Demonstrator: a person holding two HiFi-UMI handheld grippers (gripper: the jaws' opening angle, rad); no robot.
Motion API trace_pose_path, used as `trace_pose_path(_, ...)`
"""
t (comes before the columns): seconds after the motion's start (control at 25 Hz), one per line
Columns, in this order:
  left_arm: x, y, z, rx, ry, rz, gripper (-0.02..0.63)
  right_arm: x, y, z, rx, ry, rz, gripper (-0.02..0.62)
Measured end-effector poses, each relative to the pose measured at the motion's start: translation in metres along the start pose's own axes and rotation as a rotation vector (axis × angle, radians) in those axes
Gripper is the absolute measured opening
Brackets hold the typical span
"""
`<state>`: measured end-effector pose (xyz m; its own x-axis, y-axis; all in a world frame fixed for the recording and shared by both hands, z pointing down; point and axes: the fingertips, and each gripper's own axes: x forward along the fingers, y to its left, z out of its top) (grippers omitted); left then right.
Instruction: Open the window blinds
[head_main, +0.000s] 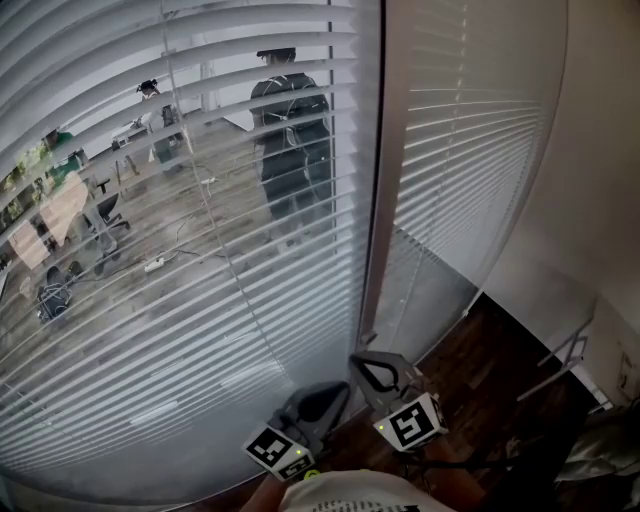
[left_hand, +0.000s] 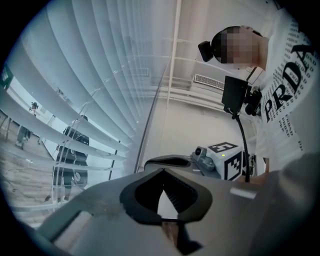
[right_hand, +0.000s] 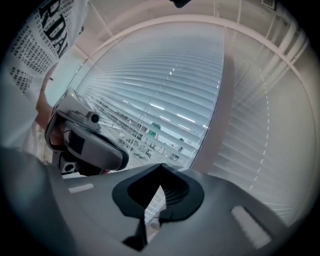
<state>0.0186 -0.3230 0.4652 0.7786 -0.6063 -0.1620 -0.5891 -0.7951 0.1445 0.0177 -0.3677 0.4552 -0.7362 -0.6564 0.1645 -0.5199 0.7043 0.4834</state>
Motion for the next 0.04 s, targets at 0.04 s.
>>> trace_pose_path(0.04, -0.0003, 0.0014, 0.0008, 0.0, 0.0, -0.001, -0.009, 0.0016, -0.0001, 0.0006, 0.0, 0.001, 0.001, 0.008)
